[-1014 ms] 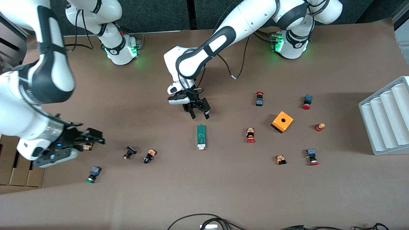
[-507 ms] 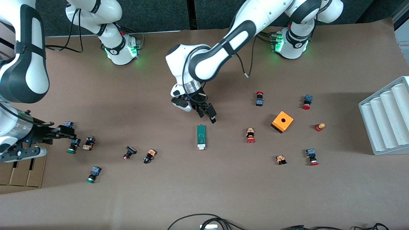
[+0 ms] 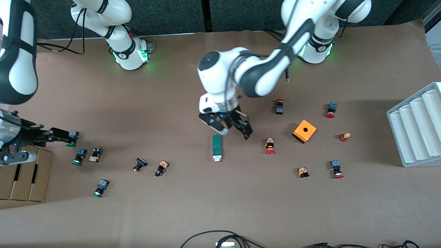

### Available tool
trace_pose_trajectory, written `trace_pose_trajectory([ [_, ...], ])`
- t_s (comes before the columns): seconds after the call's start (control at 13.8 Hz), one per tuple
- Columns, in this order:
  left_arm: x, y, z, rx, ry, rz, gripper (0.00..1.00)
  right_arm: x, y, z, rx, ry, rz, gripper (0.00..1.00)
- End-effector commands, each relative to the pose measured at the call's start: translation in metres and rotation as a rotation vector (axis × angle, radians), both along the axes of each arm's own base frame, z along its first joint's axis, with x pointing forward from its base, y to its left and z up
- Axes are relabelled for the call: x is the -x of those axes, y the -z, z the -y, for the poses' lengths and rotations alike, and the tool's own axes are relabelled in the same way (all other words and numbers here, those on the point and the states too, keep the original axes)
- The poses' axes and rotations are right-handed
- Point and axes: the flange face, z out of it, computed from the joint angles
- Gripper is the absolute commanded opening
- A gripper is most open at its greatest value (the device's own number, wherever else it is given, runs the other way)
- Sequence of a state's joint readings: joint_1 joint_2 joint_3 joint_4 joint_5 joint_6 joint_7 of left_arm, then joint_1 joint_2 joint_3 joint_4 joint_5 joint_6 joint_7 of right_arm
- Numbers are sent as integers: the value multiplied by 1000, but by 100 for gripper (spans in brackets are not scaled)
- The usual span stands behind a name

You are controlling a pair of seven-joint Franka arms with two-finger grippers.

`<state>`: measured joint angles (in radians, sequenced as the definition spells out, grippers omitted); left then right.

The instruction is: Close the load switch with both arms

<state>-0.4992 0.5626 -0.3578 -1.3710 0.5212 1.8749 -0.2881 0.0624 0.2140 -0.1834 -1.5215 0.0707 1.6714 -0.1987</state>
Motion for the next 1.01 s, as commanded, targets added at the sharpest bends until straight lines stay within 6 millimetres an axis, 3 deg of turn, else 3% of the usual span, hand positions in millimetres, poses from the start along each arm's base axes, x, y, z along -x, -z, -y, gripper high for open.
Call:
trace_pose_trajectory([
  [0.0, -19, -31, -34, 103, -83, -61, 100, 17, -20, 15, -7, 32, -17, 100],
  [0.14, -40, -60, -72, 182, -174, -78, 100, 22, -25, 36, -3, 70, -12, 100],
  [0.36, -63, -105, -130, 289, -288, -91, 100, 23, -23, 42, -5, 83, -15, 100],
  [0.58, -75, -141, -185, 308, -374, -58, 100, 18, -19, 16, -1, 67, -28, 100],
  [0.8, -76, -175, -240, 284, -460, -38, 100, 19, -31, -12, 5, 211, 13, 100],
  [0.94, -72, -192, -276, 254, -519, -47, 100, 28, -40, -2, 2, 224, 29, 100],
])
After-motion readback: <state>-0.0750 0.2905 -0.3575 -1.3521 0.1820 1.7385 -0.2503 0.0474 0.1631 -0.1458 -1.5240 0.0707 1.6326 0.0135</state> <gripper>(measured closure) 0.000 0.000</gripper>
